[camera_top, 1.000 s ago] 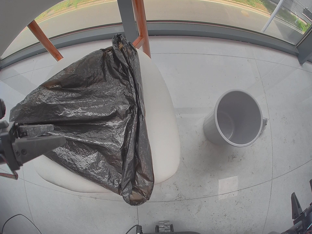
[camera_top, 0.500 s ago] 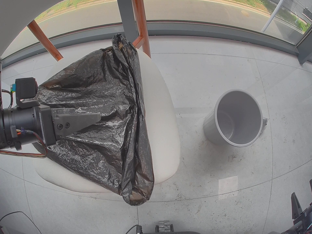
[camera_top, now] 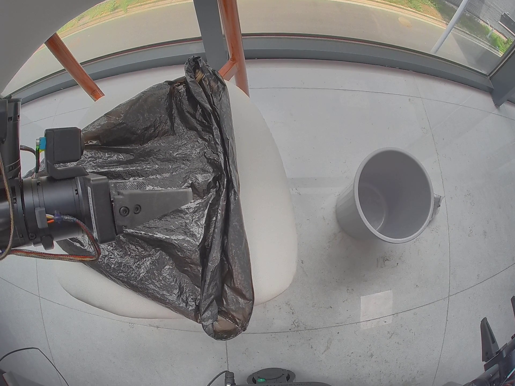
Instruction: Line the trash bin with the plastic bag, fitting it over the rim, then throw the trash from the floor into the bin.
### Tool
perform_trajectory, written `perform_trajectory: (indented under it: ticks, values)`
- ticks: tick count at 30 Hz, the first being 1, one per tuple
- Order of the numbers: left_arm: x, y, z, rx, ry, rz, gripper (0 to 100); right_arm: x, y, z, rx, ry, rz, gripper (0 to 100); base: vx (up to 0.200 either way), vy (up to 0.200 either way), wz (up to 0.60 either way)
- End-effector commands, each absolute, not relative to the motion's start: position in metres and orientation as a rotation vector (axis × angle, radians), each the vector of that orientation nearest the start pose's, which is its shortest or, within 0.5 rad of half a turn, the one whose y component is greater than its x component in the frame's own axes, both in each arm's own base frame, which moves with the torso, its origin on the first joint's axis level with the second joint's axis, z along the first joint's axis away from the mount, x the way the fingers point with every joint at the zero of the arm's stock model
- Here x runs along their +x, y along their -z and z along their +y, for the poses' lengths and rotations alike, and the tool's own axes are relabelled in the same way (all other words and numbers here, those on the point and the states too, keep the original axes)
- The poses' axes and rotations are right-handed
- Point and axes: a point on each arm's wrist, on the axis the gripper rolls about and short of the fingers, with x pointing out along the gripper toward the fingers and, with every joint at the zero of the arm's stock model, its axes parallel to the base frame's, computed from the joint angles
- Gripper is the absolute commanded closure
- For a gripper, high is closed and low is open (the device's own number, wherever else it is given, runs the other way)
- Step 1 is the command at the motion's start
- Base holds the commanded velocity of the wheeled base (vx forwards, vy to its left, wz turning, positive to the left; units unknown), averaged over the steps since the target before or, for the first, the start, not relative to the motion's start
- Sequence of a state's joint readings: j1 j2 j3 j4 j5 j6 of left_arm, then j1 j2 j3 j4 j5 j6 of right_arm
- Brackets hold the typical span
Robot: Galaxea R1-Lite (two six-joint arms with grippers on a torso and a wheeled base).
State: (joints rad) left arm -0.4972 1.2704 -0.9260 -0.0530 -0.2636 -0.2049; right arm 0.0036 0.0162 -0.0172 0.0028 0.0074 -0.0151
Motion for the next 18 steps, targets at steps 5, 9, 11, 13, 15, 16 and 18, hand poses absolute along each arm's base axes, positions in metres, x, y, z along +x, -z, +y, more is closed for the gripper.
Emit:
perform_trajectory:
  ticks: [5, 9, 11, 13, 15, 16, 18]
  values:
    - [0.182, -0.280, -0.105, -0.161, 0.723, 0.346, 0, -0.022, -0.075, 0.000, -0.015, -0.012, 0.015, 0, 0.000, 0.000, 0.00]
    - [0.189, -0.285, -0.117, -0.155, 0.751, 0.348, 0, -0.022, -0.075, 0.000, -0.015, -0.012, 0.015, 0, 0.000, 0.000, 0.00]
    - [0.190, -0.283, -0.126, -0.146, 0.770, 0.362, 0, -0.022, -0.075, 0.000, -0.017, -0.012, 0.015, 0, 0.000, 0.000, 0.00]
    - [0.193, -0.278, -0.135, -0.129, 0.765, 0.378, 0, -0.022, -0.075, 0.000, -0.017, -0.012, 0.015, 0, 0.000, 0.000, 0.00]
    - [0.193, -0.276, -0.145, -0.116, 0.770, 0.389, 0, -0.022, -0.075, 0.000, -0.017, -0.012, 0.015, 0, 0.000, 0.000, 0.00]
    - [0.192, -0.275, -0.150, -0.109, 0.773, 0.391, 0, -0.022, -0.075, 0.000, -0.017, -0.012, 0.015, 0, 0.000, 0.000, 0.00]
    - [0.189, -0.273, -0.157, -0.095, 0.764, 0.396, 0, -0.022, -0.075, 0.000, -0.017, -0.012, 0.015, 0, 0.000, 0.000, 0.00]
